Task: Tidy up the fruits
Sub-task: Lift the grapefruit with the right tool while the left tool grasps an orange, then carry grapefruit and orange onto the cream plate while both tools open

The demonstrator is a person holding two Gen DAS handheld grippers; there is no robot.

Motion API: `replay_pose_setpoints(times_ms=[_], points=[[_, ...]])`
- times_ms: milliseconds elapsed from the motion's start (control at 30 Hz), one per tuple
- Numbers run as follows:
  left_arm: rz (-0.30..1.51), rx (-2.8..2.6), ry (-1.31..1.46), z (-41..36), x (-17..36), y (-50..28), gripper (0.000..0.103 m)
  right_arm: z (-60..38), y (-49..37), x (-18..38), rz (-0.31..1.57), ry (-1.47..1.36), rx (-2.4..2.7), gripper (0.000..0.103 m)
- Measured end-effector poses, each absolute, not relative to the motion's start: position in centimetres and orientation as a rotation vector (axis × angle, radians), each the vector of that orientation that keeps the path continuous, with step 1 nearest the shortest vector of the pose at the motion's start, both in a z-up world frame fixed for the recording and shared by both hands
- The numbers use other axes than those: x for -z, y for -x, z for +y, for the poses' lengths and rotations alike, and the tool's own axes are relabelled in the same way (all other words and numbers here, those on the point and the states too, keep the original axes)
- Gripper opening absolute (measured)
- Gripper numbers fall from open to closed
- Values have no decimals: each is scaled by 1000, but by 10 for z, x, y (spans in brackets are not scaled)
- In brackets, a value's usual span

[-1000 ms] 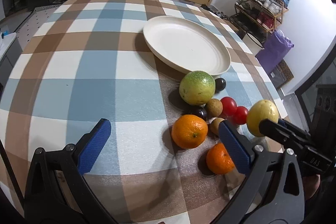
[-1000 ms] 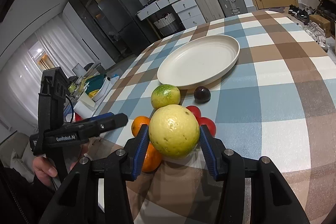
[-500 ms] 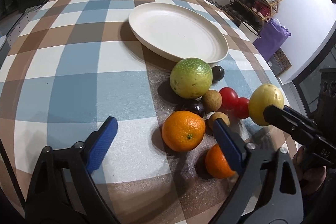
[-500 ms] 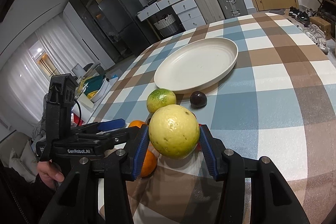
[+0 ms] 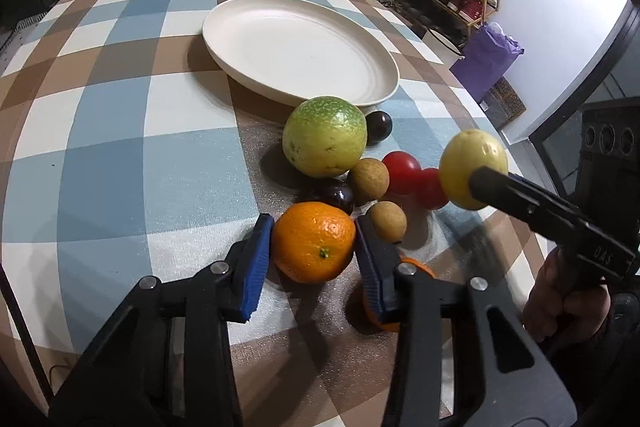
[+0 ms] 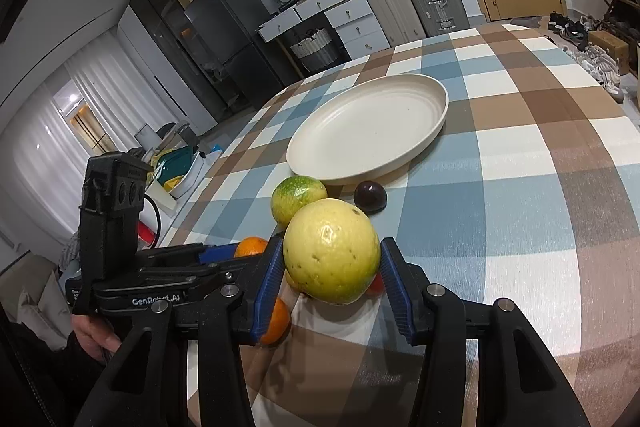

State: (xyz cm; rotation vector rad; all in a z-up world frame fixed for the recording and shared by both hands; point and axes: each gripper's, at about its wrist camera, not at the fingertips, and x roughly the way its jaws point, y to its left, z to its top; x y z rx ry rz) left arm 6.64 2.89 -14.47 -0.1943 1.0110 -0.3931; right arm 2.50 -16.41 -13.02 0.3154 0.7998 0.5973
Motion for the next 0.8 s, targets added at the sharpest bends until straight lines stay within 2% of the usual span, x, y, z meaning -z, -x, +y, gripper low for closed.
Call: replay_pose_setpoints(times_ms=[367, 800], points=[[1017, 384, 245, 46, 138, -69, 38, -164, -36, 124, 786, -304, -598, 49], [923, 372, 266, 62, 86, -95, 38, -152, -65, 100, 743, -294, -657, 49]])
